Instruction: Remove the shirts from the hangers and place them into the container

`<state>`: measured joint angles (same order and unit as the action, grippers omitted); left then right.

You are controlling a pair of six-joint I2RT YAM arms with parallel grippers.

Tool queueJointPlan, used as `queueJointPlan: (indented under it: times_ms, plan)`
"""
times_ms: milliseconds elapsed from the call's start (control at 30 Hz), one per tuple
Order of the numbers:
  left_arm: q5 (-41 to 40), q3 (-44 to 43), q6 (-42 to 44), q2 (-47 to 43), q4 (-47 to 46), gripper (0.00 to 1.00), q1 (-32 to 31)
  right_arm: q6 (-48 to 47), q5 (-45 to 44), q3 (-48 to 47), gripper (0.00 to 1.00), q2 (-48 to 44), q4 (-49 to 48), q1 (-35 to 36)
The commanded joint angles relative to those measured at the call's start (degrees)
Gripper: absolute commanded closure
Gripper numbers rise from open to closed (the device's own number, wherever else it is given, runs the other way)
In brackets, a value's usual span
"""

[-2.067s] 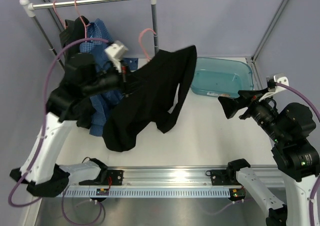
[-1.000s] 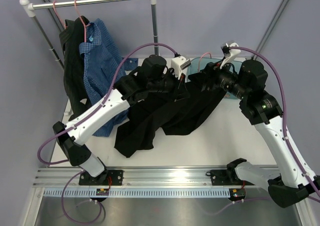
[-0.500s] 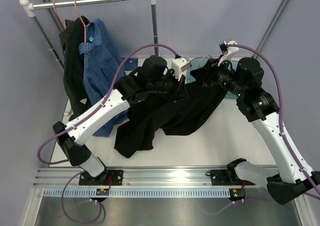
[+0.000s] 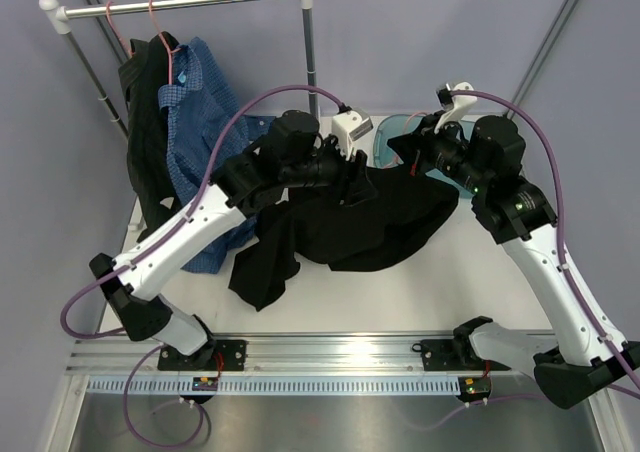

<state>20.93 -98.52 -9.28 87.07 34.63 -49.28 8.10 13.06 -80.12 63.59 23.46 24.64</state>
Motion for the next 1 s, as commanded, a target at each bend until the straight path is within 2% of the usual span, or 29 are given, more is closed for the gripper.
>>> queueJointPlan:
  times_ms: [0,100,133,300,467,633,667,867,900,967]
  plan:
    - [-1.5,1.4,-0.4,-4.5,-5.5,0.40,-0.2,-1.2,-2.8,-0.1,1.00,-1.6,-2.0,0.6]
    - [-2.4,1.8,-0.7,-5.7,-5.5,0.26,-0.2,-1.7,-3.5,0.4,1.00,-2.2,-2.0,0.6]
    - [-2.6,1.7,-0.7,-5.9,-5.3,0.24,-0.2,-1.9,-3.8,0.7,1.00,-2.3,-2.1,0.6]
    - [-5.6,3.0,-0.5,-7.6,-7.2,0.23,-0.2,-2.7,-4.9,1.1,1.00,-3.0,-2.1,0.6]
    - [-5.9,2.1,-1.1,-5.7,-9.0,0.27,-0.2,-2.9,-4.9,1.0,1.00,-3.1,-2.1,0.6]
    - [-5.8,0.5,-0.9,-3.4,-8.4,0.41,-0.2,-2.9,-5.1,1.1,1.00,-3.2,-1.8,0.6]
    - [-5.9,0.5,-0.9,-3.3,-8.5,0.49,-0.2,-2.8,-5.2,1.2,1.00,-3.4,-1.8,0.6]
    - [-4.4,0.6,-0.9,-2.7,-9.1,0.76,-0.2,-3.4,-5.5,0.8,1.00,-3.4,-0.9,0.6]
    - [-4.6,0.6,-0.9,-2.7,-9.1,0.86,-0.2,-3.3,-5.5,0.8,1.00,-3.4,-0.8,0.7]
    - [-4.8,0.5,-0.2,-3.0,-9.3,0.93,-0.2,-3.5,-6.1,1.0,1.00,-3.5,-0.8,0.7]
